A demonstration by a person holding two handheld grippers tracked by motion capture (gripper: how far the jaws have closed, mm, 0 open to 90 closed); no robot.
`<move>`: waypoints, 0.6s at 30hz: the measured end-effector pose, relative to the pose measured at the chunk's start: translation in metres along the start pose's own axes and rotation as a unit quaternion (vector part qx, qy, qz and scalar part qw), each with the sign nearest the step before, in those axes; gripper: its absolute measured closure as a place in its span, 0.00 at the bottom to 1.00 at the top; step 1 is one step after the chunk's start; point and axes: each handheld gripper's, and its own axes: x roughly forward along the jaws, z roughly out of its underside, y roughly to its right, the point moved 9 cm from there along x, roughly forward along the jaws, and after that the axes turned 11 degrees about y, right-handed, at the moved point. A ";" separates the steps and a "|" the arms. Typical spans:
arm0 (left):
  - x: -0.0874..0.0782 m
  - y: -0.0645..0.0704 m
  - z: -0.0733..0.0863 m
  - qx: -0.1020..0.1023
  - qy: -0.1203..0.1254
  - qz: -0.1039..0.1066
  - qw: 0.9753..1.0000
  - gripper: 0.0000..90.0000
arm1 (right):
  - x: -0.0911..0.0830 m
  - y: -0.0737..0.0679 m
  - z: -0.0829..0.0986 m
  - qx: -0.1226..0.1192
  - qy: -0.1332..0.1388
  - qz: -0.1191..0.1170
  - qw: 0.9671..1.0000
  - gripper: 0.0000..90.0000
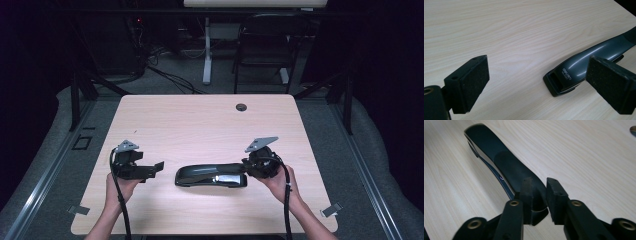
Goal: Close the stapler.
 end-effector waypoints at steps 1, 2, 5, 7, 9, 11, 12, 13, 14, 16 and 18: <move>0.000 0.000 0.000 0.000 0.000 -0.002 1.000 0.06 | -0.002 0.000 -0.001 0.000 0.000 -0.002 1.000 0.75; 0.000 0.000 0.000 0.002 0.000 -0.001 1.000 0.06 | -0.004 0.001 -0.003 0.002 0.005 -0.002 1.000 0.73; 0.000 0.000 0.000 0.001 0.001 0.000 1.000 0.06 | -0.011 0.003 -0.005 0.012 0.009 -0.003 1.000 0.55; 0.000 0.000 0.000 0.001 0.001 0.000 1.000 0.06 | -0.014 0.005 -0.005 0.016 0.012 -0.004 1.000 0.48; 0.000 0.000 0.000 0.001 0.001 0.001 1.000 0.06 | -0.018 0.009 -0.004 0.018 0.009 -0.001 1.000 0.43; 0.000 0.000 0.000 0.001 0.001 0.001 1.000 0.06 | -0.021 0.013 -0.003 0.022 0.009 0.000 1.000 0.38; -0.001 0.000 0.000 0.001 0.001 0.001 1.000 0.06 | -0.023 0.015 -0.001 0.025 0.008 0.003 1.000 0.36; -0.001 0.000 0.000 0.002 -0.003 0.002 1.000 0.06 | -0.025 0.017 0.000 0.026 0.007 0.004 1.000 0.34; -0.002 -0.001 0.000 0.004 -0.002 0.002 1.000 0.06 | -0.027 0.019 0.001 0.031 0.007 0.004 0.999 0.31; -0.002 -0.001 0.000 0.002 -0.001 0.002 1.000 0.06 | -0.030 0.024 0.004 0.034 0.005 0.013 0.999 0.27; -0.002 -0.001 0.000 0.001 0.000 0.001 1.000 0.06 | -0.034 0.028 0.007 0.038 0.001 0.017 0.999 0.21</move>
